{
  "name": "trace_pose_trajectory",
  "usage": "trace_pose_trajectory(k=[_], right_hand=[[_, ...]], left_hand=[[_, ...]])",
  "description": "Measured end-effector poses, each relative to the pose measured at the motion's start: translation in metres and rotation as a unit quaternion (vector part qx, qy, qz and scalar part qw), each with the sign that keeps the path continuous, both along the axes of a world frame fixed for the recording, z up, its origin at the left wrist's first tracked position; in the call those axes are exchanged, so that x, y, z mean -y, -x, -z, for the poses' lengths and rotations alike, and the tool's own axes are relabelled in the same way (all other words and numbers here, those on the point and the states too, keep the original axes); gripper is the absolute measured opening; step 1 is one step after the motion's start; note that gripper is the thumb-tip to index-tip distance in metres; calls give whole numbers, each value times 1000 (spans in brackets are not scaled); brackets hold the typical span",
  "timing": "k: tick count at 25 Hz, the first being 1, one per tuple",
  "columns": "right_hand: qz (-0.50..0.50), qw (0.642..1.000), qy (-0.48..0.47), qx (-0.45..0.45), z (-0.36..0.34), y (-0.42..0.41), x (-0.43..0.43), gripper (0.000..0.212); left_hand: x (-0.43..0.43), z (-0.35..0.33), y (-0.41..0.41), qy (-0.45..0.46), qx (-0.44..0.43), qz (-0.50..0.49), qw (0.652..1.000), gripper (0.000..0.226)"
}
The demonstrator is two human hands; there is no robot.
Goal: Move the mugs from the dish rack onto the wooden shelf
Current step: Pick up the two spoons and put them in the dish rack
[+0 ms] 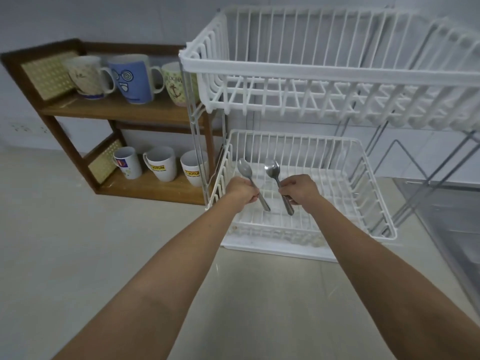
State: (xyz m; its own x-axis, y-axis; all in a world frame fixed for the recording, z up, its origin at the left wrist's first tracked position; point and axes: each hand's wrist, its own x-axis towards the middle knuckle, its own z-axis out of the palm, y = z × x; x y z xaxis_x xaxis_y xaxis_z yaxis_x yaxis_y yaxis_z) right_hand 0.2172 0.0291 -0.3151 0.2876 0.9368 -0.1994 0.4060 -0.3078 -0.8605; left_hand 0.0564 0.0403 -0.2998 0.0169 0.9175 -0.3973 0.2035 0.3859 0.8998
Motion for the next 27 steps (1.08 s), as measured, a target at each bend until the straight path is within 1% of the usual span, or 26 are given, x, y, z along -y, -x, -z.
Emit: trace_pose_trajectory(k=[1, 4, 8, 10, 11, 12, 14, 15, 18, 21, 24, 27], right_hand=[[-5, 1000, 4, 17, 4, -2, -2, 9], [-9, 999, 14, 38, 15, -3, -6, 11], [-13, 999, 27, 41, 25, -3, -13, 13], [-14, 998, 19, 61, 26, -3, -14, 13], [-18, 997, 14, 77, 26, -3, -13, 13], [-23, 995, 8, 96, 26, -3, -12, 13], [-34, 989, 0, 144, 25, -2, -11, 16], [-37, 985, -3, 167, 24, -1, -11, 18], [-46, 976, -12, 213, 23, 2, -13, 23], [-64, 967, -13, 245, 23, 6, -14, 24], [-49, 968, -11, 244, 26, 6, -15, 23], [-40, 976, 1, 215, 25, 6, -8, 27]], left_hand=[[-3, 5, -5, 1, -19, 1, 1000, 10], [-9, 19, -17, 4, -71, 19, 997, 9], [-14, 33, -29, 24, -77, 23, 996, 10], [-14, 34, -31, 27, -89, 22, 995, 8], [-14, 33, -30, 21, -120, 36, 992, 6], [-15, 33, -29, 3, -175, 61, 983, 9], [-14, 31, -26, -34, -284, 110, 952, 26], [-13, 29, -25, -49, -310, 129, 941, 32], [-12, 29, -23, -97, -334, 163, 923, 42], [-11, 32, -25, -145, -372, 209, 893, 37], [-11, 37, -27, -145, -369, 189, 898, 28], [-8, 36, -22, -138, -363, 188, 902, 33]])
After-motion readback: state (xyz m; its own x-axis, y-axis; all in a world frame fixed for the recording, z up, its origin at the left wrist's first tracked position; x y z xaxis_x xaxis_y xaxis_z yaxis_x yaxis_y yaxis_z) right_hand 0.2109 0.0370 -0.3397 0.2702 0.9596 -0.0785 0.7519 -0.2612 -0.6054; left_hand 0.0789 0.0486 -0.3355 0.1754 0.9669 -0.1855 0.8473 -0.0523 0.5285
